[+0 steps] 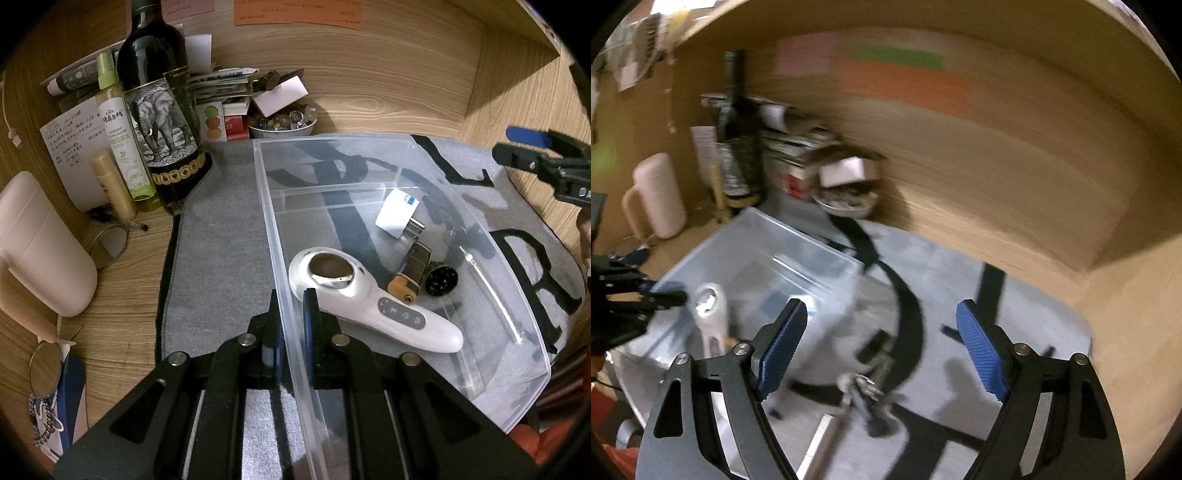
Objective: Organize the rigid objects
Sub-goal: 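Grasp the small black item on the rug with the right gripper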
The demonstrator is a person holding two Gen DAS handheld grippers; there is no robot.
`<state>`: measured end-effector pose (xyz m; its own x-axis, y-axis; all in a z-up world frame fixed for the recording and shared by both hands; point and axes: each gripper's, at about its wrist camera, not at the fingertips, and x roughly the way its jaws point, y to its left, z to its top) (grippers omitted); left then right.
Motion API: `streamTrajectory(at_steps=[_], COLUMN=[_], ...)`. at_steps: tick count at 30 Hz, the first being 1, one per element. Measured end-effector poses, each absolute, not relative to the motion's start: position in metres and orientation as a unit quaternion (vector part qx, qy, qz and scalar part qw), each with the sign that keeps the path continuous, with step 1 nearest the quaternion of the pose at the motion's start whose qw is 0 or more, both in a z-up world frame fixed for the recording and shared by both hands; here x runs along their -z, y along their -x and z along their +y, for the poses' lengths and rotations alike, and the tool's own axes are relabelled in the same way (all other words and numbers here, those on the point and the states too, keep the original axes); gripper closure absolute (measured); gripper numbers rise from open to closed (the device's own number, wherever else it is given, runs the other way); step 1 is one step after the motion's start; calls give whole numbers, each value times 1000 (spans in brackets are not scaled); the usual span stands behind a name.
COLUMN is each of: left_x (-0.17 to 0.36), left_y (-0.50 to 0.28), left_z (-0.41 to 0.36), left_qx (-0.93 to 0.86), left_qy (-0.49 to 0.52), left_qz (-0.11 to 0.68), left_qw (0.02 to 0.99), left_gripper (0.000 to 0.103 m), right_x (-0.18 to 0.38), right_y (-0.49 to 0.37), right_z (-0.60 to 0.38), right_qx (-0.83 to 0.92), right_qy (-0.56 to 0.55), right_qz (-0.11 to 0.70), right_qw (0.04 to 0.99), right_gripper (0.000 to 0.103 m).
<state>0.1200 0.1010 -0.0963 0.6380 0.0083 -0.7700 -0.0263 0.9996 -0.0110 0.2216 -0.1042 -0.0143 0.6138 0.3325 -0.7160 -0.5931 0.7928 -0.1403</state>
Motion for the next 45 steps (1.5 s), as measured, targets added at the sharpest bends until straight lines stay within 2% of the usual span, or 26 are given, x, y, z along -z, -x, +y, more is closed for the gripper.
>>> streamTrajectory(at_steps=[15, 21, 23, 27, 34, 39, 41, 43, 45], left_x=[98, 98, 98, 98, 98, 98, 98, 98, 98], left_y=[-119, -119, -119, -119, -119, -119, -119, -119, -119], left_z=[103, 102, 102, 102, 102, 103, 103, 103, 103], left_qx=[-8, -8, -8, -8, -8, -7, -7, -7, -7], left_qy=[16, 16, 17, 17, 15, 16, 16, 16, 17], left_qz=[425, 425, 424, 425, 425, 425, 425, 425, 425], left_qw=[905, 905, 905, 905, 905, 905, 905, 905, 905], left_gripper=[95, 95, 95, 95, 95, 95, 95, 95, 95], right_x=[105, 118, 120, 116, 103, 119, 125, 122, 117], right_y=[-265, -273, -273, -272, -268, -270, -269, -266, -264], right_z=[-134, -134, -135, -134, -113, -89, -86, -86, -88], right_qx=[-222, -233, -239, -249, -278, -283, -282, -289, -290], right_qy=[153, 129, 122, 122, 128, 158, 165, 168, 168], right_qz=[478, 491, 493, 494, 483, 487, 484, 475, 468], right_qw=[836, 830, 828, 824, 820, 811, 812, 814, 817], right_gripper=[22, 25, 29, 46, 46, 46, 52, 72, 72])
